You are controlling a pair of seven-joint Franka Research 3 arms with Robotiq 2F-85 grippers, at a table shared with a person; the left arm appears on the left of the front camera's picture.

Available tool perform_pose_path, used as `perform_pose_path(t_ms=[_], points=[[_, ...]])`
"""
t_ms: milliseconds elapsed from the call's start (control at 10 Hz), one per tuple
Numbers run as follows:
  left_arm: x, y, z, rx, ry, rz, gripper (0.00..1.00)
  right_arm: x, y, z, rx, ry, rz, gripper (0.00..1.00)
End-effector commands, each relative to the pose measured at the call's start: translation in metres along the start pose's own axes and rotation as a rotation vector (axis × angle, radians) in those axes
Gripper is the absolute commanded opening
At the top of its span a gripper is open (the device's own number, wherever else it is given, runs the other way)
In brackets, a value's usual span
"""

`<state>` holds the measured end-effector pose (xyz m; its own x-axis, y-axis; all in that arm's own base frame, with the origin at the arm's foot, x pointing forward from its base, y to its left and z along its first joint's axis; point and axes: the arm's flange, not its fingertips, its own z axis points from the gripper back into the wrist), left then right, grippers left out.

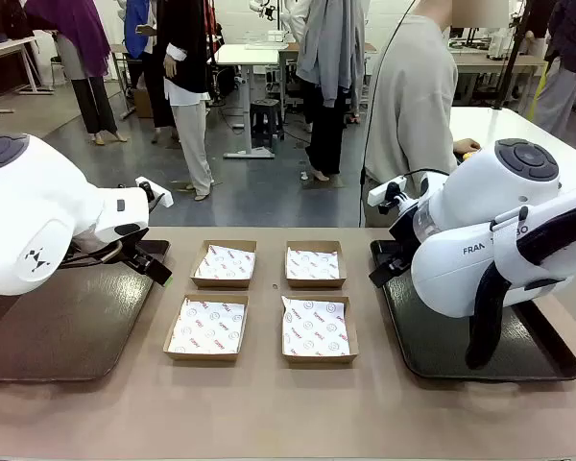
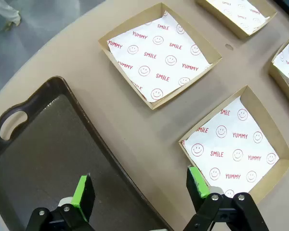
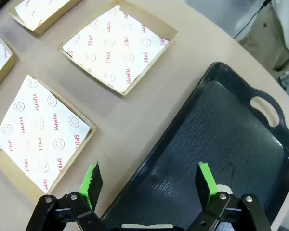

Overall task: Individually package the donuts and arrange them on the tray.
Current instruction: Pick up one Paper togo box.

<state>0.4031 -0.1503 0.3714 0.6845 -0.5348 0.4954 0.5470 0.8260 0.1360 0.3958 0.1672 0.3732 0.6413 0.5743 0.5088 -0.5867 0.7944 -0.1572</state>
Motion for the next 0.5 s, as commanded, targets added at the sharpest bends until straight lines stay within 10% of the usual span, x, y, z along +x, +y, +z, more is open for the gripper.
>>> perform_pose_path(t_ms=[0, 400], points=[[0.0000, -0.0001, 0.0000, 0.000, 0.000, 0.000, 1.00, 0.0000, 0.0000, 0.0000, 0.000, 0.000, 0.000, 1.00], [0.0000, -0.0001, 0.0000, 0.000, 0.000, 0.000, 1.00, 0.0000, 0.0000, 0.0000, 0.000, 0.000, 0.000, 1.00]])
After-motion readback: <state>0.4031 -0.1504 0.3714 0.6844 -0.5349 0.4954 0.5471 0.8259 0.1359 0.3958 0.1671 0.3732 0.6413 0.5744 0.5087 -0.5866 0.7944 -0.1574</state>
